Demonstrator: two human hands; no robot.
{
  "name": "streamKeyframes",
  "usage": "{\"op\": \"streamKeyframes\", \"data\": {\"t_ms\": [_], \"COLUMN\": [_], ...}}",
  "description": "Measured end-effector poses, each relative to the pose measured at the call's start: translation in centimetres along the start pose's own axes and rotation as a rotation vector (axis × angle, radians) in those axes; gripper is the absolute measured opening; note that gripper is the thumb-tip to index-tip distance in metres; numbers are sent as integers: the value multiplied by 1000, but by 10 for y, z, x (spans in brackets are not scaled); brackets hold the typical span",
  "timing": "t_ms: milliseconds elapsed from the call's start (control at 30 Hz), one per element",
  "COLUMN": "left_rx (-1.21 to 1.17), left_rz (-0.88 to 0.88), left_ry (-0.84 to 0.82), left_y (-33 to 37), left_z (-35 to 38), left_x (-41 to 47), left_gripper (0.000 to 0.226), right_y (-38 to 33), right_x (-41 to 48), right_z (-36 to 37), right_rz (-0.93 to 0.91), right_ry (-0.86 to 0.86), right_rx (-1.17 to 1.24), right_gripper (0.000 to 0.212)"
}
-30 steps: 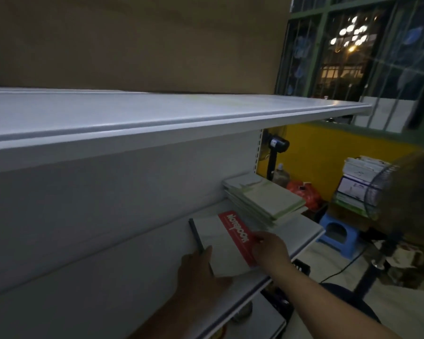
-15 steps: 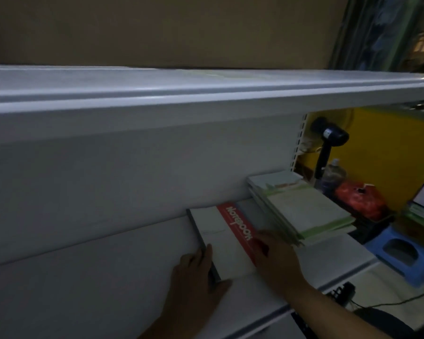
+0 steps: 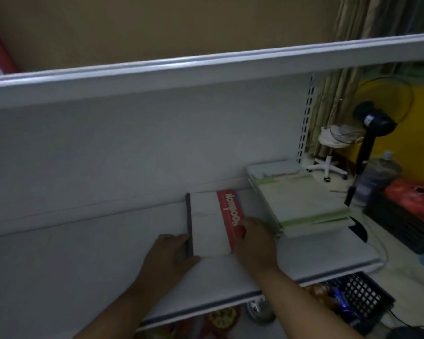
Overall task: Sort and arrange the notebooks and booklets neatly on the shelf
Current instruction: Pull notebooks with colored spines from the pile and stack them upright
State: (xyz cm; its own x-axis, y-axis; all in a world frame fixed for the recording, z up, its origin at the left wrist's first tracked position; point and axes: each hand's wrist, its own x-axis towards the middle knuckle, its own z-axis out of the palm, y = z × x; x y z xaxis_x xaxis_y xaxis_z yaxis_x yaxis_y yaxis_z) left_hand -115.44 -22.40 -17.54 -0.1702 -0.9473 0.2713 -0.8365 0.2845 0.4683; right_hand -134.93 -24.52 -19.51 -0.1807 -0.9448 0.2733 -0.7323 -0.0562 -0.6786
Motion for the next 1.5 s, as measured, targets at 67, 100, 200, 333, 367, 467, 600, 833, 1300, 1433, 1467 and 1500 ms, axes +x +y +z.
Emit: {"op": "streamKeyframes", "data": {"t_ms": [67, 100, 200, 333, 367, 467, 600, 833, 1300, 1433, 1467, 1500], "left_rx": [52, 54, 94, 79, 64, 7, -115, 119, 651, 651, 649, 649], "left_rz": [62, 30, -16, -39, -53, -36, -121, -137, -560, -668, -711, -751], "left_ry": [-4, -61, -130, -145, -140, -137, -248, -447, -102, -91, -94, -87], "left_y": [0, 1, -1, 1, 3, 3, -12, -78, -306, -341, -348, -358], "left_z": [3, 3, 4, 3, 1, 0, -1, -101, -410, -457, -469, -480], "left_x": [-3, -4, -3, -5, -7, -7, -8, -61, -223, -298, -315, -330], "left_gripper": [73, 86, 97, 89, 80, 55, 49, 54, 63, 62, 61, 61], "right_y": [2, 2, 1, 0, 0, 0, -2, -34, -441, -511, -524, -536], "right_x": [1, 1, 1, -2, -2, -2, -1, -8, -165, -204, -213, -221], "right_z": [2, 2, 3, 3, 2, 2, 4, 3, 221, 260, 269, 278], "right_rz": [-7, -4, -12, -32, -34, -62, -84, -13, -920, -1073, -1104, -1130], "right_ry": [0, -2, 25, 26, 20, 32, 44, 21, -595, -659, -672, -689], "right_rx": [-14, -38, -78, -88, -94, -159, -282, -624, -423, -393, -403, -424], "right_gripper": [16, 15, 14, 12, 12, 12, 16, 26, 60, 54, 53, 54]}}
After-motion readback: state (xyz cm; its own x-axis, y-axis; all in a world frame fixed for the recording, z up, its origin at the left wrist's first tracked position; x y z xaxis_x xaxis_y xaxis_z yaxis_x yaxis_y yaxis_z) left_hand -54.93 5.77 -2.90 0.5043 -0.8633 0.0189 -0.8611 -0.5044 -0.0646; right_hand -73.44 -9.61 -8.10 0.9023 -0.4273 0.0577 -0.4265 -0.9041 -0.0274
